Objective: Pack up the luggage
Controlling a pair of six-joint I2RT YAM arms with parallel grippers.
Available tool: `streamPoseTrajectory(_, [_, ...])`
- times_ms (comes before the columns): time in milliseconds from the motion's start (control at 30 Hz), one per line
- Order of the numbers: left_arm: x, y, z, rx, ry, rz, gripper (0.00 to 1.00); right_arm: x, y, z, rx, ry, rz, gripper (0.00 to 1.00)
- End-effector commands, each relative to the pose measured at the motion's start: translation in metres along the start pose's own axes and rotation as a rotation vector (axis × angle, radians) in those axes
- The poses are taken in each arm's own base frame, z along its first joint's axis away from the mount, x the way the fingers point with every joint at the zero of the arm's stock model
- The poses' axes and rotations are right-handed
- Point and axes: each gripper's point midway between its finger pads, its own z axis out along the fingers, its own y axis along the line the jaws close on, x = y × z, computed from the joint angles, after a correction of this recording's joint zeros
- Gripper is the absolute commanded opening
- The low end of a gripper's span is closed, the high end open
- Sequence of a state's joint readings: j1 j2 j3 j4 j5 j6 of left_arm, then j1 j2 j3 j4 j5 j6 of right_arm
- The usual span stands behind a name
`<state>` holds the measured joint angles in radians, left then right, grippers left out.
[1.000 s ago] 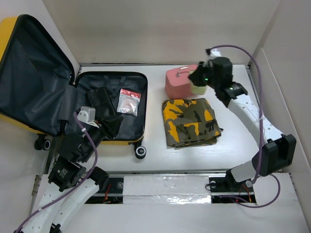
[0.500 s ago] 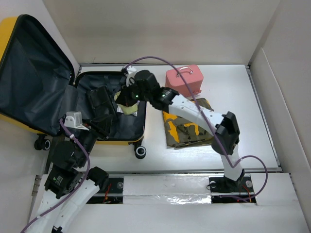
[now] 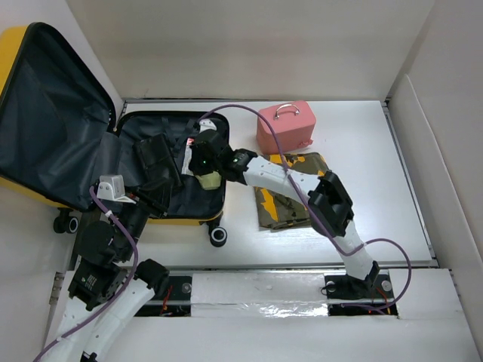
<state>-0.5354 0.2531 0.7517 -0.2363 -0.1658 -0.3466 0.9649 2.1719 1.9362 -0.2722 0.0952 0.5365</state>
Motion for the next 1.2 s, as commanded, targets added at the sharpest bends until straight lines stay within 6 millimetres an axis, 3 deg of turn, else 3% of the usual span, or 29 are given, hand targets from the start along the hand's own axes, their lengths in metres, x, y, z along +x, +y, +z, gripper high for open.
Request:
streamPoseTrajectory(0, [-0.01, -0.004, -0.001, 0.018, -0.041, -0.016, 0.24, -0.029, 0.024, 0.003, 0.029, -0.136, 0.037, 0.0])
streamPoseTrajectory(33, [-0.01, -0.004, -0.001, 0.016, -0.041, -0.015, 0.24, -0.013, 0.02, 0.016, 0.054, -0.112, 0.03, 0.0])
streamPoseTrajectory(100, [-0.009, -0.004, 0.0, 0.016, -0.036, -0.014, 0.25, -0.012, 0.023, 0.025, 0.052, -0.098, 0.037, 0.0])
streamPoseTrajectory(167, [-0.008, -0.004, 0.001, 0.014, -0.032, -0.012, 0.25, 0.01, 0.021, 0.041, 0.062, -0.05, 0.033, 0.0])
streamPoseTrajectory(400, [-0.003, -0.003, 0.004, 0.009, -0.013, -0.009, 0.25, 0.032, 0.026, 0.058, 0.07, -0.012, 0.031, 0.01])
streamPoseTrajectory(433, [-0.002, -0.003, 0.004, 0.01, -0.011, -0.01, 0.25, 0.035, 0.027, 0.059, 0.057, -0.005, 0.028, 0.2])
streamPoseTrajectory(500, [-0.001, -0.002, 0.007, 0.001, -0.005, -0.007, 0.26, 0.035, 0.043, 0.054, 0.0, 0.006, 0.015, 0.44])
streamPoseTrajectory(533, [-0.001, -0.001, 0.007, -0.005, -0.004, -0.008, 0.26, 0.031, 0.047, 0.051, -0.016, 0.002, 0.011, 0.61])
streamPoseTrajectory(633, [-0.001, 0.002, 0.01, -0.027, -0.002, -0.009, 0.27, 0.004, 0.071, 0.026, -0.103, -0.028, -0.022, 0.83])
streamPoseTrajectory(667, [0.001, 0.003, 0.011, -0.035, 0.004, -0.007, 0.28, -0.002, 0.076, 0.018, -0.123, -0.035, -0.034, 0.86])
streamPoseTrajectory(767, [0.003, 0.005, 0.014, -0.049, 0.009, -0.01, 0.33, -0.034, 0.099, -0.021, -0.212, -0.082, -0.086, 0.91])
streamPoseTrajectory(833, [0.003, 0.006, 0.016, -0.055, 0.01, -0.012, 0.34, -0.031, 0.097, -0.035, -0.226, -0.076, -0.115, 0.91])
streamPoseTrajectory(867, [0.005, 0.006, 0.018, -0.055, 0.017, -0.015, 0.35, -0.05, 0.105, -0.062, -0.256, -0.117, -0.114, 0.91])
streamPoseTrajectory(900, [0.006, 0.005, 0.02, -0.053, 0.022, -0.014, 0.35, -0.039, 0.092, -0.062, -0.248, -0.108, -0.113, 0.9])
streamPoseTrajectory(933, [0.007, 0.002, 0.021, -0.038, 0.028, -0.017, 0.36, -0.04, 0.088, -0.071, -0.275, -0.107, -0.111, 0.88])
streamPoseTrajectory(967, [0.008, 0.001, 0.025, -0.034, 0.037, -0.016, 0.36, -0.058, 0.092, -0.098, -0.311, -0.152, -0.106, 0.87])
streamPoseTrajectory(1000, [0.01, -0.002, 0.026, -0.026, 0.046, -0.023, 0.36, -0.067, 0.086, -0.106, -0.322, -0.181, -0.098, 0.86])
streamPoseTrajectory(1033, [0.011, -0.006, 0.028, -0.01, 0.058, -0.028, 0.36, -0.048, 0.071, -0.106, -0.311, -0.141, -0.104, 0.79])
streamPoseTrajectory(1133, [0.013, -0.018, 0.034, 0.035, 0.089, -0.056, 0.33, -0.067, 0.05, -0.14, -0.3, -0.204, -0.1, 0.66])
streamPoseTrajectory(1167, [0.012, -0.023, 0.038, 0.052, 0.09, -0.066, 0.33, -0.05, 0.033, -0.138, -0.278, -0.179, -0.096, 0.66])
